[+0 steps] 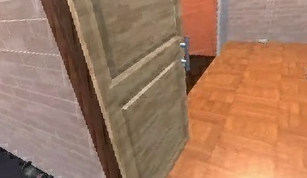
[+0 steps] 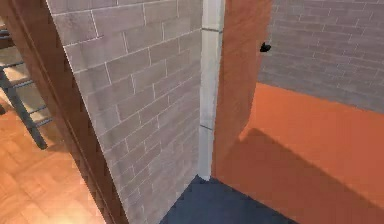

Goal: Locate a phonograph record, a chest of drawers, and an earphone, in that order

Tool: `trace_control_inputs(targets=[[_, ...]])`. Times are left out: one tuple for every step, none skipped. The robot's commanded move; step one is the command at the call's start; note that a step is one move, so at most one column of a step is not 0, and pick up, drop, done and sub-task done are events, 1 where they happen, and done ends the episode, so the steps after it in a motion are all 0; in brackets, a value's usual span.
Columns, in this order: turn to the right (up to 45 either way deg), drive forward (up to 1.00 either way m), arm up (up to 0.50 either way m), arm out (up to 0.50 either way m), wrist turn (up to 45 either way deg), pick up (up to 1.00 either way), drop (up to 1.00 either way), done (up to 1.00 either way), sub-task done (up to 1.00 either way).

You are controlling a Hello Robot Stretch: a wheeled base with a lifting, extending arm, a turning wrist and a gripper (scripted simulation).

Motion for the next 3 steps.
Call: trace_control_inputs(targets=[[-9.0,0.00,0.00,0.00,0.0,0.00,0.00,0.00,0.00],[0.0,0.40,0.00,0.00,0.0,0.00,0.00,0.00,0.00],[39.0,0.00,0.00,0.00,0.0,0.00,0.00,0.00,0.00]])
